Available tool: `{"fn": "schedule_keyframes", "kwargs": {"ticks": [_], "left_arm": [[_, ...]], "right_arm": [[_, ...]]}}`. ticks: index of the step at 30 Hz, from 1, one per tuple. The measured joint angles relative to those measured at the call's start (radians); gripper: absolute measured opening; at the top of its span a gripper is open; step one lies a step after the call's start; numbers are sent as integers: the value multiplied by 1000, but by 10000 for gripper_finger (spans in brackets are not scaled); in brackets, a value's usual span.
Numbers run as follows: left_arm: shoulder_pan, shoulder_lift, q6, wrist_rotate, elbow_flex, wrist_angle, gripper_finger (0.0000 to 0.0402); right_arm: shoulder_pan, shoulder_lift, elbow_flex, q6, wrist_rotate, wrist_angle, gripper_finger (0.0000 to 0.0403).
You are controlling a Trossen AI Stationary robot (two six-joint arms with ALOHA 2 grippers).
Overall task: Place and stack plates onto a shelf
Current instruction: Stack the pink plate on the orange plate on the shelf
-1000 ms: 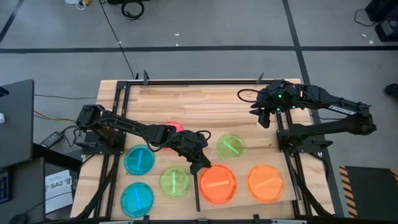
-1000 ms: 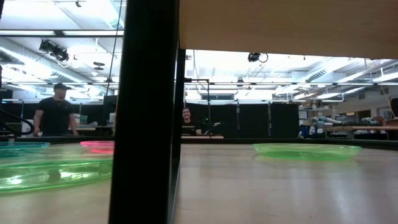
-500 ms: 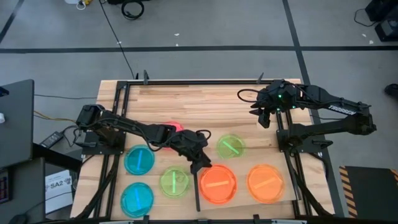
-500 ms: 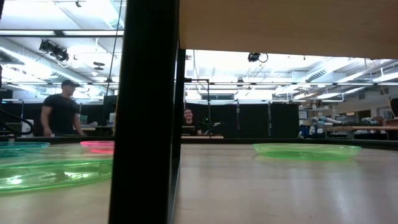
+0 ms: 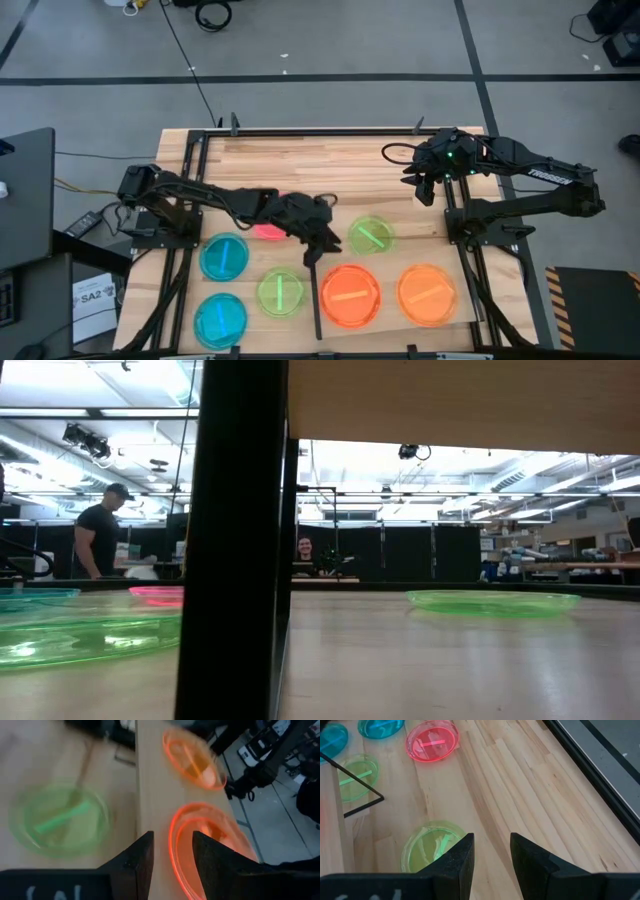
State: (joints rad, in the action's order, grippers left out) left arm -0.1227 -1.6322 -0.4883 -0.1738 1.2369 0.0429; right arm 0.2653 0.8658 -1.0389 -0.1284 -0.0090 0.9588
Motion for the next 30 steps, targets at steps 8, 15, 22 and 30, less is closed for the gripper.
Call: {"fn": "schedule_keyframes", "kwargs": {"ticks": [8, 15, 22, 30], "left_arm": [[107, 152, 186, 3, 0, 124, 141], [199, 244, 315, 70, 1, 296, 141], [281, 260, 404, 77, 1, 391, 141], [337, 258, 473, 71, 0, 414, 141]], "right_arm": [[0, 0, 0, -10, 16, -2, 132], [0, 15, 0, -39, 16, -61, 132], [-1, 84, 0, -60, 16, -96, 132], [-3, 177, 0, -57, 8, -97, 132]]}}
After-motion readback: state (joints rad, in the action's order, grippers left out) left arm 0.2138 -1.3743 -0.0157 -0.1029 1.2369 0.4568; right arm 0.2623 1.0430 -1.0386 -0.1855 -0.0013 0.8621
